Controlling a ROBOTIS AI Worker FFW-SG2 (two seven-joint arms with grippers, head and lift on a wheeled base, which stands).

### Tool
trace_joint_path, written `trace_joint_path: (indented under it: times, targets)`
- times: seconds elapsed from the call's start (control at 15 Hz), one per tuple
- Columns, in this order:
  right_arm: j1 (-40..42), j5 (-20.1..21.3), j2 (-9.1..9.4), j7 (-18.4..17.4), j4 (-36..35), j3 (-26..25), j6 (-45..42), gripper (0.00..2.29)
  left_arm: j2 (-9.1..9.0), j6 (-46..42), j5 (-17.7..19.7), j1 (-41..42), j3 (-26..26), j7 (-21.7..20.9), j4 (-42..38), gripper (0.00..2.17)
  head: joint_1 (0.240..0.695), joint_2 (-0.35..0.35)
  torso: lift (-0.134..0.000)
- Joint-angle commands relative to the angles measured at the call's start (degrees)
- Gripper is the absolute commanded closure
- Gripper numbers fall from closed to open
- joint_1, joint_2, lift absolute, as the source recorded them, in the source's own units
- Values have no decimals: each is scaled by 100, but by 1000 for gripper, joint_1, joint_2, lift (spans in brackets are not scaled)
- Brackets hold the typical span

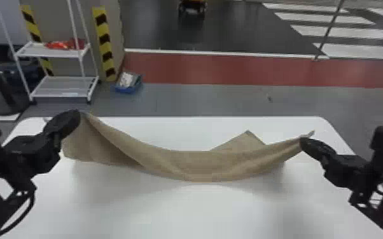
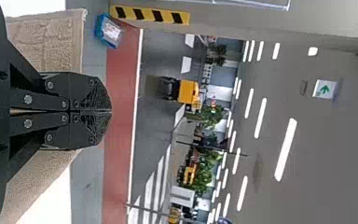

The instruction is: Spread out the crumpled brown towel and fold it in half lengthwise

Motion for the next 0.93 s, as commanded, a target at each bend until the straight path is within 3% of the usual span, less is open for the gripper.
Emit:
trace_joint_path:
  times: [0.0, 0.07, 0.13, 0.27, 0.4, 0.67, 0.87]
  targets:
    - [963, -151, 221, 156, -265, -462, -301, 350, -21, 10, -160, 228, -85, 9, -42, 1899, 687, -93, -124]
    - [1279, -300, 318, 279, -371, -822, -266, 188, -21, 28, -239, 264, -102, 26, -69, 1899, 695, -99, -124]
    - [1464, -441, 371, 366, -424, -1156, -248, 174, -21, 63, -265, 272, -102, 35, -86, 1899, 695, -111, -124]
    - [1455, -555, 353, 446, -459, -1657, 51, 134, -21, 98, -274, 264, -102, 52, -104, 1899, 695, -170, -124]
    - [866, -423, 230, 507, -415, -1815, 631, 117, -30, 98, -283, 202, -129, 61, -95, 1899, 695, -212, -124]
    - [-690, -221, -16, 507, 438, -1182, 1141, 194, -39, 81, -362, 211, -208, 79, -104, 1899, 695, -240, -124]
    - [-1612, -169, -403, 736, 1264, -14, 1281, 218, -39, 81, -397, 237, -208, 61, -104, 1899, 695, -184, -124]
